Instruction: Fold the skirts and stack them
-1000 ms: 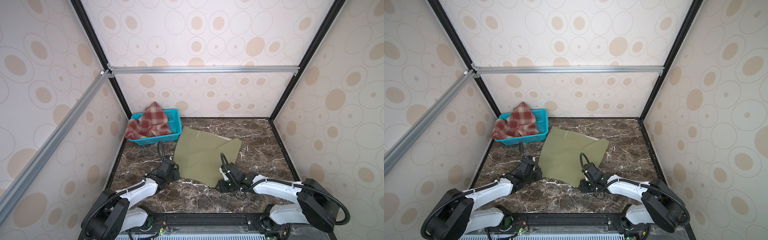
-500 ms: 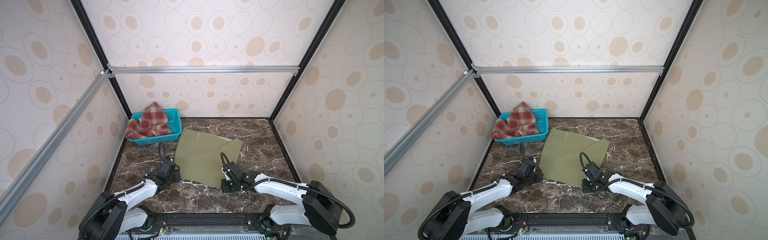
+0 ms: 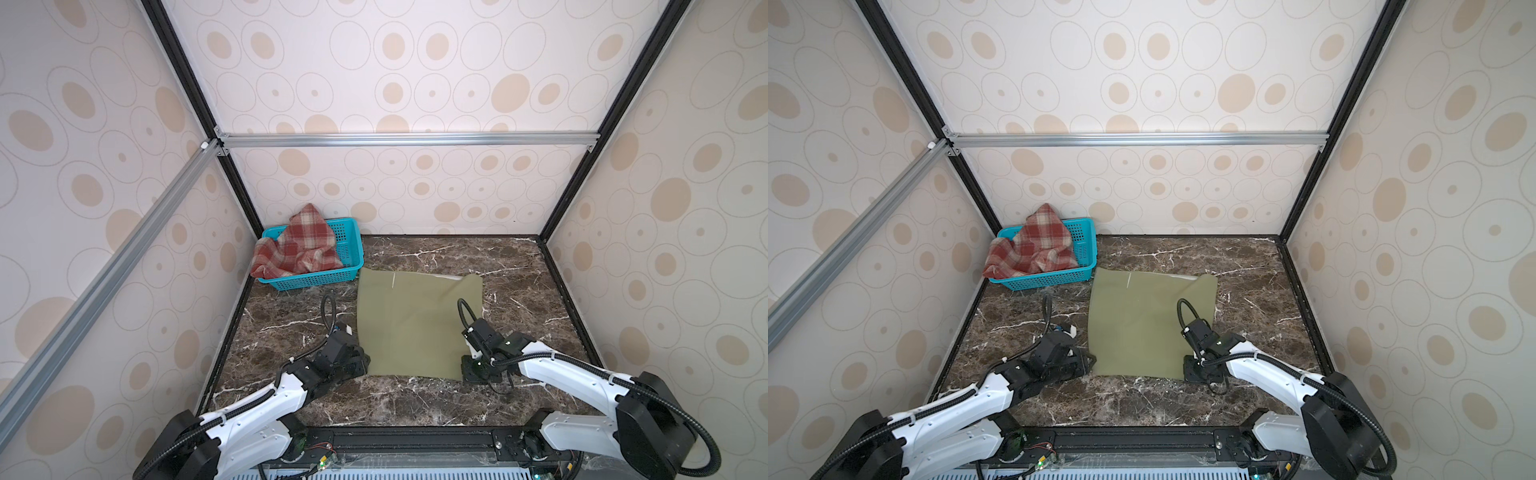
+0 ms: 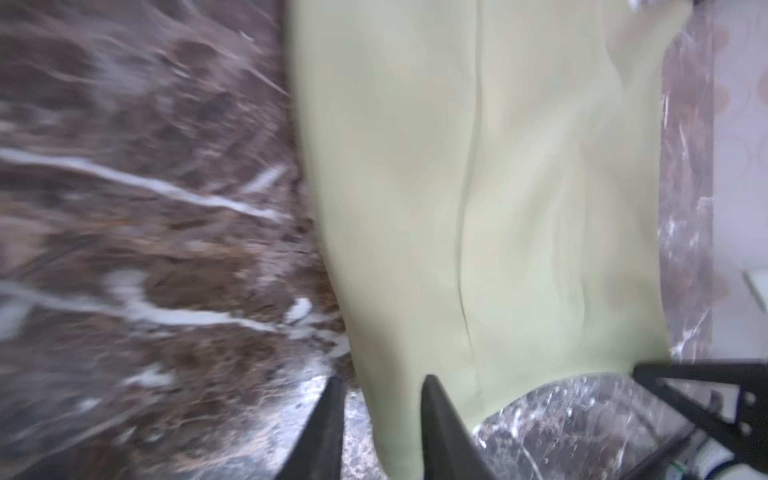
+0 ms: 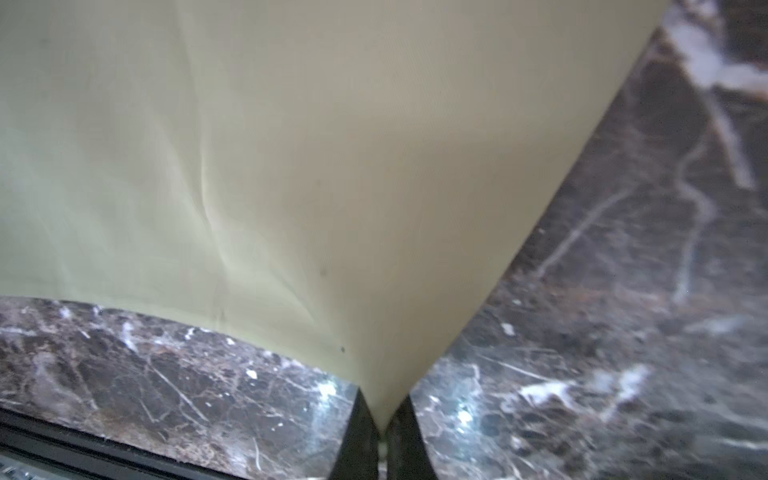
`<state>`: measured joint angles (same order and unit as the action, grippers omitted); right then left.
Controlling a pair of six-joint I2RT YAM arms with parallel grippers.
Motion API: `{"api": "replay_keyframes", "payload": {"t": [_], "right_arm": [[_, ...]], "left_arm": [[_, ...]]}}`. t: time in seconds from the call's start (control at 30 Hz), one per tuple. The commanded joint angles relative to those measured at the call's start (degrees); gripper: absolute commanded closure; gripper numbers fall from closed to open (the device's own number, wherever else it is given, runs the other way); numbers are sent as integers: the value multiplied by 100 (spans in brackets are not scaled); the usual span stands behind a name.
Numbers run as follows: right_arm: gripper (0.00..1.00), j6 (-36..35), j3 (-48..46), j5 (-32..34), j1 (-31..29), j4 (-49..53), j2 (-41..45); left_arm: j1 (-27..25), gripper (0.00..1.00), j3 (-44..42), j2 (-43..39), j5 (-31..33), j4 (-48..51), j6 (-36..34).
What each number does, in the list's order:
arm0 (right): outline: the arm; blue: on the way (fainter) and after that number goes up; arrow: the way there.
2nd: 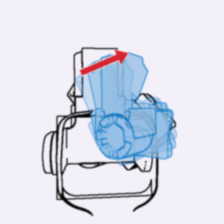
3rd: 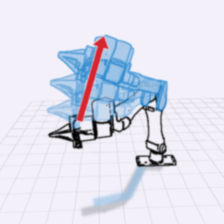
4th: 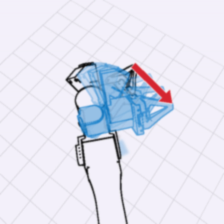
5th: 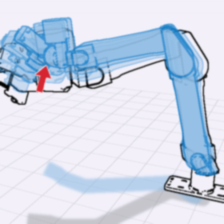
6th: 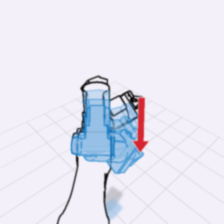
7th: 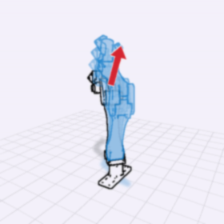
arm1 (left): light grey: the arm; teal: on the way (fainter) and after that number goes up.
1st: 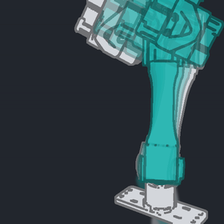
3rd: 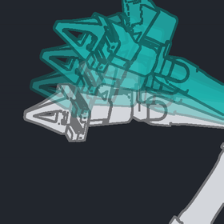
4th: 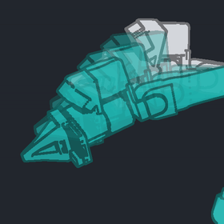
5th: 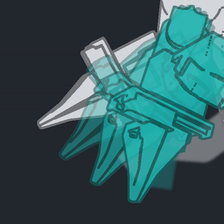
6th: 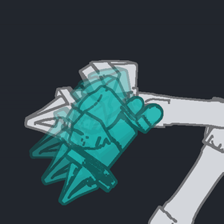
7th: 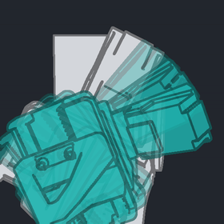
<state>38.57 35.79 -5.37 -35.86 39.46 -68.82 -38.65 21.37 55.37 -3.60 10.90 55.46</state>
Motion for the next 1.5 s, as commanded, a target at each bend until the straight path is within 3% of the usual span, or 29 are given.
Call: {"api": "replay_keyframes", "payload": {"t": [0.0, 0.07, 0.23, 0.3, 0.43, 0.5, 0.73, 0.97, 1.13, 1.27, 1.43, 1.47], "right_arm": [[64, 50, 23, 285, 35, 732, 344], [54, 42, 116, 346, 35, 821, 511], [53, -104, 401, 338, 24, 700, 643], [62, -107, 408, 300, 24, 353, 533], [94, -69, 386, 374, 39, -473, 63], [100, -70, 385, 386, 77, -819, -322], [100, -190, 323, 163, 643, -1378, -1410], [100, -560, 691, 448, 1087, -1317, -2133], [100, -919, 1131, 486, 1520, -1392, -2637], [100, -1180, 1640, 572, 1619, -1090, -2728], [97, -1174, 1772, 385, 1551, -1075, -2203], [96, -1135, 1736, 357, 1548, -1067, -2126]], "left_arm": [[-7, 65, 258, -193, 435, 707, -131], [-2, 64, 408, -136, 531, 813, -237], [-4, 77, 793, 452, 581, 331, -634], [-10, 88, 1018, 910, 593, 62, -822], [0, 99, 1350, 1754, 527, -434, -1174], [2, 100, 1436, 2091, 426, -614, -1258], [-6, 100, 1093, 2627, -106, -1316, -987], [-250, 100, 650, 2392, -123, -1282, -568], [-738, 100, 365, 2155, -137, -1434, 18], [-1111, 100, 524, 2229, -137, -1446, 228], [-1098, 100, 1079, 2018, 269, -914, -59], [-1087, 95, 1211, 1983, 334, -798, -173]]}}
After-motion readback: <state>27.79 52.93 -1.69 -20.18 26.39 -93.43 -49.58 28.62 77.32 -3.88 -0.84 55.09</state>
